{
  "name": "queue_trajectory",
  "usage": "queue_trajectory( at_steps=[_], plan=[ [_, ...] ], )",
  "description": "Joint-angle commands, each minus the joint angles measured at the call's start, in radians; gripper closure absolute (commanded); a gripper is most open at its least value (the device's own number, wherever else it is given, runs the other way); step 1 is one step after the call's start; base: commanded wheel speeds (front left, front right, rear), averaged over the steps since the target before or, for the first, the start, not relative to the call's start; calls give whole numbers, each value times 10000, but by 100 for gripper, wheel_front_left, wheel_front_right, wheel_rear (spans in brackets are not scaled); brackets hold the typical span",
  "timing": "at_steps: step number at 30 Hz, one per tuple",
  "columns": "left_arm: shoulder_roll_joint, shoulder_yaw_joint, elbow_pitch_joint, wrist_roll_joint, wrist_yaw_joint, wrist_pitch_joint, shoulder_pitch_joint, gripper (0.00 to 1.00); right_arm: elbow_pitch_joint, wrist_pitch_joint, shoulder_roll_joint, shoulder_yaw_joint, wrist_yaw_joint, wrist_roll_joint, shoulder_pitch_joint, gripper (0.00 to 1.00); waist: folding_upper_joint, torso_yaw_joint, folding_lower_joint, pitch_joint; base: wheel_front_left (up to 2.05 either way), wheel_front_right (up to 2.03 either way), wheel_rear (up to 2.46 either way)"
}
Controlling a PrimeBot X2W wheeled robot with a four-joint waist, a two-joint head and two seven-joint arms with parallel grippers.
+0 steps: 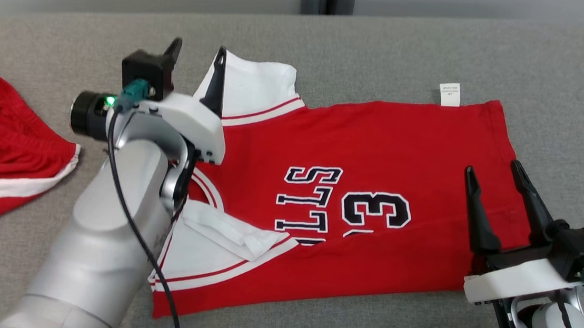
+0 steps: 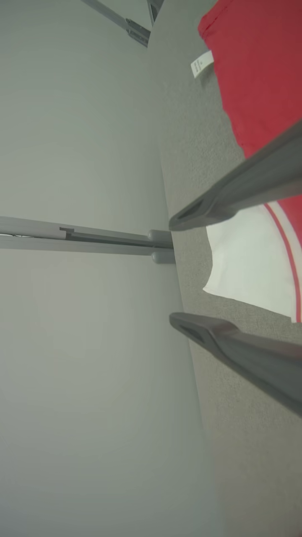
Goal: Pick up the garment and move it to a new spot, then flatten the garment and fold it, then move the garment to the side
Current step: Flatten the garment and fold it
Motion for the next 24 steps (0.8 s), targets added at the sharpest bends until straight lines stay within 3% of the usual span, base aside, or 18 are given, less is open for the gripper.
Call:
queue_trajectory(
  at_steps=[1,12,20,24],
  plan=[
    [39,-137,353,-164,81,103,-567,0,-67,-49,-113,-6,-1,53,-225,0,0,-126,0,886,0,0,0],
    [41,-847,3359,-1070,375,1851,-3739,0,-474,-49,-261,102,-1,156,-941,0,0,-626,0,2530,0,0,0],
    [225,-1178,4868,-835,302,2397,-4958,0,-414,-49,-132,296,-1,199,-1100,0,0,-1076,0,2899,0,0,0],
    [365,-1319,5176,-730,493,2767,-5230,0,-368,-49,-80,425,-1,201,-1133,0,0,-1289,0,2952,0,0,0]
  ],
)
